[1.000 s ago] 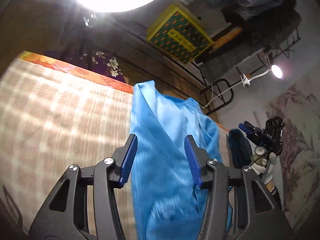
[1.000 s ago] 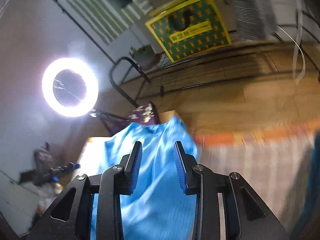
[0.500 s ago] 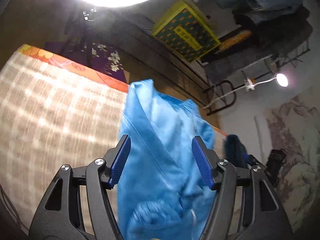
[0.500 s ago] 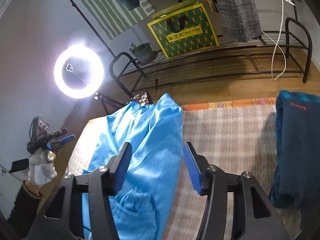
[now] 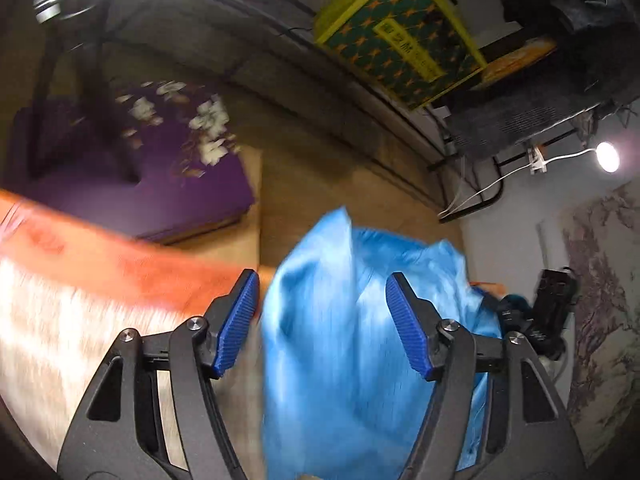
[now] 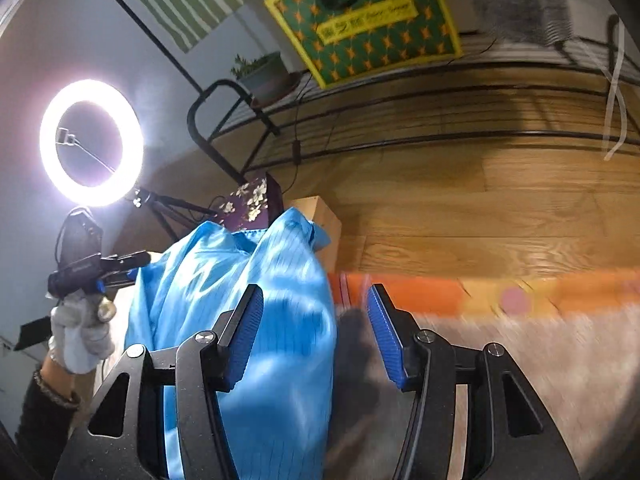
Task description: Fold large clothes
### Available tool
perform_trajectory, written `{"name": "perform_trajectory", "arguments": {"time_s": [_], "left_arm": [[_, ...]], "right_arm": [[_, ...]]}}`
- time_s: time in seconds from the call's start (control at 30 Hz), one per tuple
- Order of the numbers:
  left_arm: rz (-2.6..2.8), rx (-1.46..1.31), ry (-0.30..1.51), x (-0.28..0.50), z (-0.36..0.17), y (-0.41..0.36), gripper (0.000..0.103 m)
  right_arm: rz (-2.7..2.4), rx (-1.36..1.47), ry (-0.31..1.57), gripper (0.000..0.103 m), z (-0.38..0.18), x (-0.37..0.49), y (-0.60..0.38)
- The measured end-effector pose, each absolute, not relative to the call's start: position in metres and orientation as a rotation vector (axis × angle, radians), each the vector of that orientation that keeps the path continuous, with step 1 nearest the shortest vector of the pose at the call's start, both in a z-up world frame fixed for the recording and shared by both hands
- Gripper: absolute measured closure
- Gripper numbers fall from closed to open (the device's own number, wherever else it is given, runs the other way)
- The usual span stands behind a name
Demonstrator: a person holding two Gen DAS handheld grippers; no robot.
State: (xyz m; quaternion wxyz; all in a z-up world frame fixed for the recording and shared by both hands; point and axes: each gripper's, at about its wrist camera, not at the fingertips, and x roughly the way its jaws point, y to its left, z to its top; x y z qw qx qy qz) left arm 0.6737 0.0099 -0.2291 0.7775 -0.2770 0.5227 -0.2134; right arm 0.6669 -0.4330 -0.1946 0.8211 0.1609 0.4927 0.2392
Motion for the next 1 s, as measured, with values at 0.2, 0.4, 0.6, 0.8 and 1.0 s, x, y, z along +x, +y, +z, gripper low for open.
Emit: {"name": "perform_trajectory", "arguments": {"time_s": [0.2, 0.4, 0.6, 0.8, 1.0], "left_arm": [[-0.516, -0.580, 1.237, 0.708, -0.239, -0.006, 0.034], [-0.534, -0.549, 1.277, 0.721, -0.241, -0.021, 0.033], [-0.485, -0.501, 1.328, 0.734, -0.257, -0.033, 0.033], [-0.528, -0.374, 1.319, 0.730, -0.260, -0.055, 0.093], [-0.513, -0.433, 1.145, 0.712, -0.223, -0.039, 0.101]], "right_arm": [[0.568, 0.325, 1.126, 0.050, -0.209, 0.705, -0.419], [0.640, 0.285, 1.222, 0.050, -0.221, 0.725, -0.401], [0.670, 0.207, 1.213, 0.091, -0.216, 0.726, -0.379], [0.645, 0.146, 1.084, 0.101, -0.189, 0.723, -0.374], [0.626, 0.176, 0.969, 0.102, -0.161, 0.714, -0.386]]}}
